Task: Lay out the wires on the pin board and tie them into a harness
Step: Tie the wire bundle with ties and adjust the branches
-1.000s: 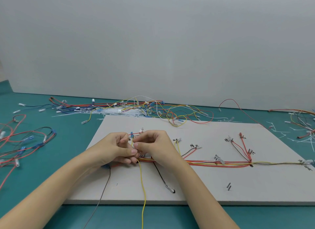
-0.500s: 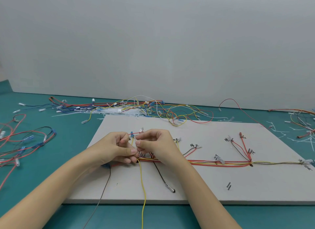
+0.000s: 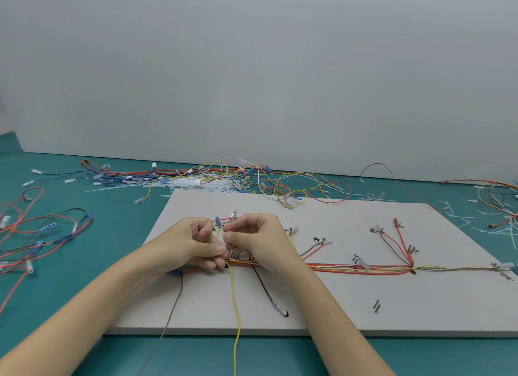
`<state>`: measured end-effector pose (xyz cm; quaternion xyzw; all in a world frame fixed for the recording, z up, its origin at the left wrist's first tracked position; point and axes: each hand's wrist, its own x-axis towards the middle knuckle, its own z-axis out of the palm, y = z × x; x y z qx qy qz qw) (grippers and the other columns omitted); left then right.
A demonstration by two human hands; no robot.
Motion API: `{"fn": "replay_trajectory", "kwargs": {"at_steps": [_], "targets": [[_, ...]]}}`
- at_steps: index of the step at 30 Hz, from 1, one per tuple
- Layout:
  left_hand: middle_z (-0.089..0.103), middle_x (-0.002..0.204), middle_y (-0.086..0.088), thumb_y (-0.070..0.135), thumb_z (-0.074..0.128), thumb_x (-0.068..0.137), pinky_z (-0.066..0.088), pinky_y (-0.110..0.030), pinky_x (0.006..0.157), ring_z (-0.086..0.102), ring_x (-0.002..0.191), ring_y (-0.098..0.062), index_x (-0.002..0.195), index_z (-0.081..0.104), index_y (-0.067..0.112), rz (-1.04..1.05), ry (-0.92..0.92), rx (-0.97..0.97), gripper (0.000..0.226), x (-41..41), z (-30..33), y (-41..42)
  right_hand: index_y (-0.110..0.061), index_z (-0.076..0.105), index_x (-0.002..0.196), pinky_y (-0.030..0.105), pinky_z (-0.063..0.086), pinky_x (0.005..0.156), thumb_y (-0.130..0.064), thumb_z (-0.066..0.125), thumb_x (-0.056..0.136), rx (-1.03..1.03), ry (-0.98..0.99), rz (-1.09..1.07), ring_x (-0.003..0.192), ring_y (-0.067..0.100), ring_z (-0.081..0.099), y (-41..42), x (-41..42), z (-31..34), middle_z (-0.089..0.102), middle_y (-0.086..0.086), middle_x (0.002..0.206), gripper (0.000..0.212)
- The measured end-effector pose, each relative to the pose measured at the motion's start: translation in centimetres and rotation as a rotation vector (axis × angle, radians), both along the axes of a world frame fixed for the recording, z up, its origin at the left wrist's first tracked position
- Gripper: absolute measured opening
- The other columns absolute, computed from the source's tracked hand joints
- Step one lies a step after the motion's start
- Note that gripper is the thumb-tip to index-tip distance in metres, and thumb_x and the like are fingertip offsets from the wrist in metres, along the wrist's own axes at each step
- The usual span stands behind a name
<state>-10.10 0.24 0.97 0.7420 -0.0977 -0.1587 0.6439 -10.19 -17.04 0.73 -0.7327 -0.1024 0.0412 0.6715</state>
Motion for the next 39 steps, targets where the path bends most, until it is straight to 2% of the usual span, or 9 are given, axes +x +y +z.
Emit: {"fn": "replay_trajectory", "kwargs": {"at_steps": [6,16,22,25,27,32,35,37,39], "targets": [[0.068,0.075,-0.022,-0.013,0.061,0.085,0.055,-0.020,0.048,0.070,0.062,-0.024,0.069,0.027,0.015,-0.008,0.002,0.000,0.047,-0.04,-0.03,0.03,0.002,0.069,0.089,0.016,0.049,0.055,0.005,0.068,0.083,0.015,-0.022,-0.031,0.053,0.007,0.059,0.05,-0.12,0.00,0.064,0.006,0.064,0.006],[0.066,0.078,-0.023,-0.010,0.063,0.085,0.056,-0.021,0.049,0.070,0.064,-0.025,0.069,0.028,0.015,-0.014,0.001,0.010,0.047,0.12,-0.19,0.10,0.011,0.067,0.095,0.015,0.049,0.054,0.008,0.068,0.082,-0.008,-0.013,0.021,0.052,0.007,0.059,0.00,-0.14,0.07,0.063,0.007,0.067,0.013],[0.066,0.074,-0.019,-0.010,0.063,0.085,0.056,-0.021,0.051,0.070,0.064,-0.024,0.069,0.028,0.015,-0.010,0.005,-0.007,0.047,-0.07,-0.02,0.07,0.004,0.069,0.093,0.015,0.047,0.054,0.003,0.072,0.081,-0.045,-0.002,0.038,0.054,0.007,0.061,-0.08,-0.03,-0.15,0.066,0.007,0.070,0.012],[0.066,0.074,-0.020,-0.012,0.063,0.085,0.057,-0.021,0.051,0.070,0.063,-0.024,0.070,0.029,0.014,0.001,0.022,-0.028,0.045,-0.15,0.13,0.14,-0.002,0.071,0.093,0.017,0.049,0.060,0.001,0.070,0.083,-0.070,-0.027,0.056,0.062,0.010,0.063,-0.06,-0.09,-0.25,0.068,0.009,0.077,0.010],[0.067,0.075,-0.021,-0.013,0.063,0.083,0.057,-0.022,0.051,0.069,0.062,-0.024,0.071,0.033,0.012,0.014,0.040,-0.052,0.041,-0.08,0.12,0.24,-0.006,0.071,0.091,0.019,0.051,0.062,0.003,0.069,0.083,-0.067,-0.049,0.069,0.063,0.010,0.063,-0.05,-0.18,-0.22,0.068,0.009,0.077,0.012],[0.072,0.076,-0.021,0.001,0.078,0.072,0.056,-0.021,0.054,0.071,0.064,-0.020,0.083,0.064,0.003,0.061,0.057,-0.016,0.018,-0.09,0.02,0.16,-0.011,0.069,0.085,0.018,0.052,0.064,0.012,0.064,0.082,-0.056,-0.109,0.083,0.059,0.007,0.062,-0.04,-0.30,0.21,0.067,0.007,0.073,0.024],[0.072,0.076,-0.022,0.015,0.082,0.061,0.055,-0.019,0.052,0.070,0.063,-0.018,0.075,0.070,0.006,0.120,0.076,-0.028,0.021,-0.08,-0.12,0.04,-0.017,0.069,0.077,0.032,0.053,0.071,0.012,0.062,0.082,-0.066,-0.153,0.037,0.068,0.013,0.061,0.36,-0.41,0.21,0.067,0.003,0.074,0.031],[0.072,0.076,-0.022,0.019,0.081,0.057,0.055,-0.018,0.050,0.070,0.061,-0.019,0.072,0.072,0.006,0.147,0.087,-0.044,0.022,-0.04,-0.12,0.02,-0.018,0.068,0.075,0.045,0.053,0.077,0.012,0.063,0.081,-0.065,-0.171,0.008,0.072,0.019,0.059,0.53,-0.42,0.17,0.067,0.013,0.078,0.031],[0.072,0.074,-0.020,0.019,0.080,0.059,0.054,-0.017,0.049,0.070,0.059,-0.017,0.069,0.074,0.006,0.150,0.097,-0.044,0.017,-0.06,-0.09,-0.11,-0.014,0.068,0.079,0.047,0.051,0.076,0.012,0.063,0.081,-0.064,-0.187,-0.017,0.072,0.020,0.057,0.62,-0.39,0.01,0.065,0.021,0.079,0.026]]}}
